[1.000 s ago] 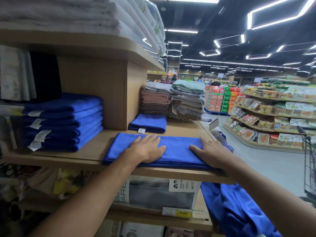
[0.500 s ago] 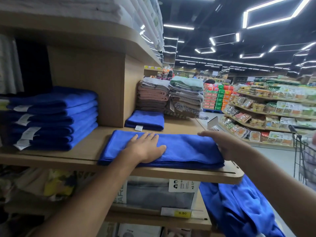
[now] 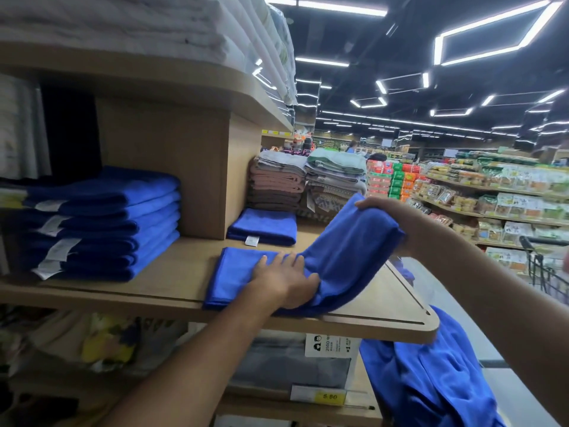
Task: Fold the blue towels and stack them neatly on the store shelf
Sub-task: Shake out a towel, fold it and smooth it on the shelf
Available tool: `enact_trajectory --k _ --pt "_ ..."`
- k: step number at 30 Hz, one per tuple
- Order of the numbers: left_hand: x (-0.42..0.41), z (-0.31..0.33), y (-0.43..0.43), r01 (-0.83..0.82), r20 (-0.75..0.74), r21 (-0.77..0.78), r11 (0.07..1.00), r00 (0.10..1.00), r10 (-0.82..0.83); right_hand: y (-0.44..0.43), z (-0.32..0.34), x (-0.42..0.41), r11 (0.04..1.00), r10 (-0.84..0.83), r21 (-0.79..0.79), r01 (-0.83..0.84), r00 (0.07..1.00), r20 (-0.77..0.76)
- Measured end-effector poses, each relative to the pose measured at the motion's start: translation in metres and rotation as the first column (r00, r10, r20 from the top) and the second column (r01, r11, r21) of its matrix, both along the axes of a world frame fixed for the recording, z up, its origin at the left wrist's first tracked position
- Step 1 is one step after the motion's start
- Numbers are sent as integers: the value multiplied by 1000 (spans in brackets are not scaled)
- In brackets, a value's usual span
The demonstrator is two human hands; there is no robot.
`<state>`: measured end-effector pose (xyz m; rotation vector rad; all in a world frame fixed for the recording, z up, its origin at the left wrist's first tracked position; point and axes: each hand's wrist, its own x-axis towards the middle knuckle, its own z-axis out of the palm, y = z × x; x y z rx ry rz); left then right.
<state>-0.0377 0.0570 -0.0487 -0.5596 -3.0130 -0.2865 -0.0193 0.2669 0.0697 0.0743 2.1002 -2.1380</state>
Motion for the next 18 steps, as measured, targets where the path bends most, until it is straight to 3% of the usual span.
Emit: enact_trajectory --k 8,10,11,12,13,14,15,16,17,18 --pt "21 8 18 54 -139 132 990 990 -35 -75 29 -15 978 89 191 -83 996 -23" --pt "15 15 -9 16 -164 289 957 986 33 -90 26 -22 974 85 215 -70 995 -60" --pt "10 18 -26 -5 -126 445 896 990 68 -98 24 -24 969 85 239 -63 993 -83" --pt "5 21 -42 -43 -47 639 768 994 95 -107 21 -26 961 92 269 -61 990 -103" --pt "1 22 -58 -106 65 831 546 993 95 -117 19 -28 950 102 306 -61 987 -121" --pt "-1 22 -70 -184 173 949 255 983 67 -127 14 -31 934 111 351 -59 985 -131" --pt "-4 21 -79 -254 254 967 -26 967 20 -137 8 -33 913 121 404 -60 984 -129" --pt "-7 17 -85 -287 290 935 -209 957 -14 -148 1 -34 885 133 460 -66 984 -115" --pt "-12 14 -88 -295 300 912 -284 954 -28 -158 -6 -35 857 142 510 -72 985 -99" --pt "-14 12 -90 -299 298 909 -290 953 -48 -166 -14 -36 831 147 551 -75 985 -87"
